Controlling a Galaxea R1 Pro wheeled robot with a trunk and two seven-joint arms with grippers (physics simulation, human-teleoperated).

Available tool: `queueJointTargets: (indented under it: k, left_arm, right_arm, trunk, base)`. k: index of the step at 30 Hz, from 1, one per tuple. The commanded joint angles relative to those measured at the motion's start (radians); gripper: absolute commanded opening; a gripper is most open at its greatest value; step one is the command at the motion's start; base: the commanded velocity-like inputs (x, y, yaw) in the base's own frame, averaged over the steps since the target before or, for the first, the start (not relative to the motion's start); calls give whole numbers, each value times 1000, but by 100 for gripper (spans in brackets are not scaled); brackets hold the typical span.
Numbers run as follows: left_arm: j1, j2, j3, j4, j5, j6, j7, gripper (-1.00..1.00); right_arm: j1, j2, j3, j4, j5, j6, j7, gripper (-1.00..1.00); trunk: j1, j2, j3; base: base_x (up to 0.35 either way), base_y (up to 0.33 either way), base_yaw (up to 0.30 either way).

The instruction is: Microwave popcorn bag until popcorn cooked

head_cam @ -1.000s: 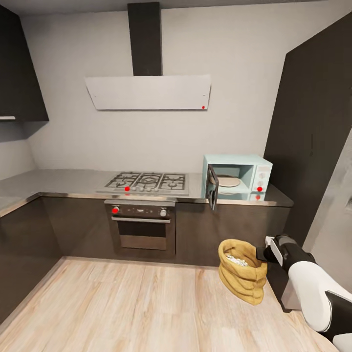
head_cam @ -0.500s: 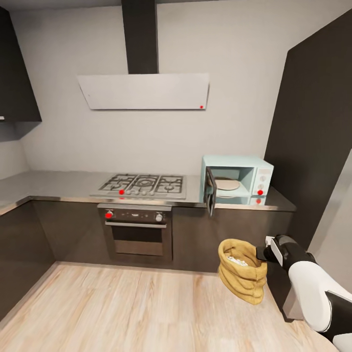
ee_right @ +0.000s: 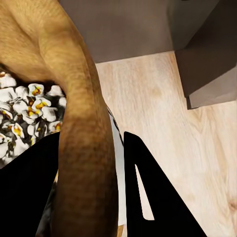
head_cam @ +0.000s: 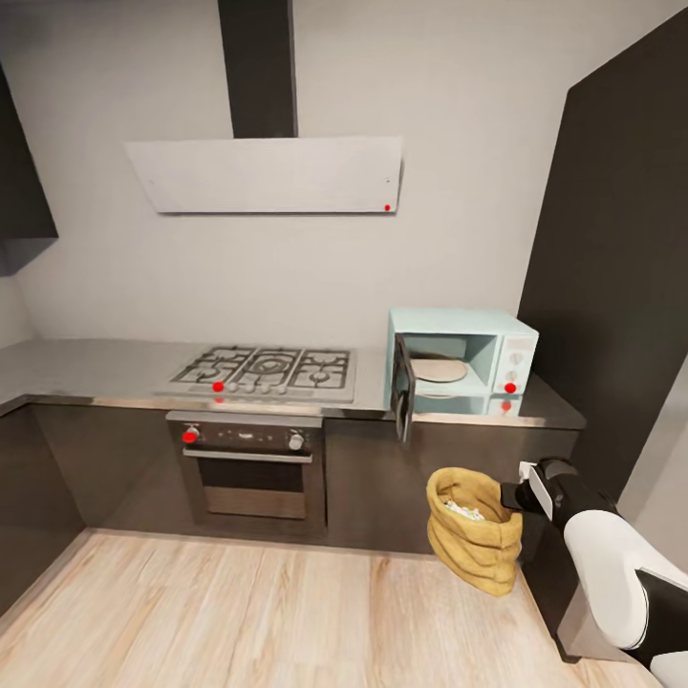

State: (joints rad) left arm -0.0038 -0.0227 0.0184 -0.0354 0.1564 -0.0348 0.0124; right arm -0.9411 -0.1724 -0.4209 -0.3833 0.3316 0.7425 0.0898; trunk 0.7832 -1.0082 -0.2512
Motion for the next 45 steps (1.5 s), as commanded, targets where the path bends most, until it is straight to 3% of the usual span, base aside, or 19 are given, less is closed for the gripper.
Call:
queueJointTargets:
  k: [1,6,8,11,14,20,25,28,45]
  left_arm:
    - [0,0,1,0,7,-3,1,100]
    - [0,0,1,0,9,-2,1,100]
    - [0,0,2,0,10,-2,1,100]
    - [0,0,3,0,9,-3,3,100]
    - [0,0,4,0,7,-4,3,100]
    - [-1,0,4,0,6,-5,6,100]
    - [0,0,3,0,6,-5,6,100]
    - [0,-1,3,0,6,-5,6,100]
    - [0,-2,3,0,5,-6,8,100]
  right_arm:
    - [-1,1,-7,-2,11,4,9,-100]
    - [-1,-1,-26,-10,11,40,37,-100]
    - [-1,-13,-30,-30,10,145,57,-100]
    - [-1,-23,-23,-208,11,305,63,-100]
    - [-1,-23,-19,-356,10,305,63,-100]
    - [-1,-29,-20,-424,10,305,64,-100]
    - [-1,-30,-16,-570,10,305,64,-100]
    - [-1,-40,22,-636,9,305,65,-100]
    - [-11,-39,60,-650,9,305,65,-100]
  trunk:
    - [0,-1,-1]
    - [0,-1,-1]
    - [0,-1,-1]
    - [0,-1,-1]
    - [0,-1,-1]
    - [0,-1,-1]
    - [0,-1,-1]
    - [0,-1,-1]
    - [0,-1,-1]
  base:
    - [39,-19,0]
    - [8,-4,0]
    - [0,0,0]
    - [0,0,0]
    - [0,0,0]
    - [0,0,0]
    - [0,0,0]
    - [0,0,0]
    - [0,0,0]
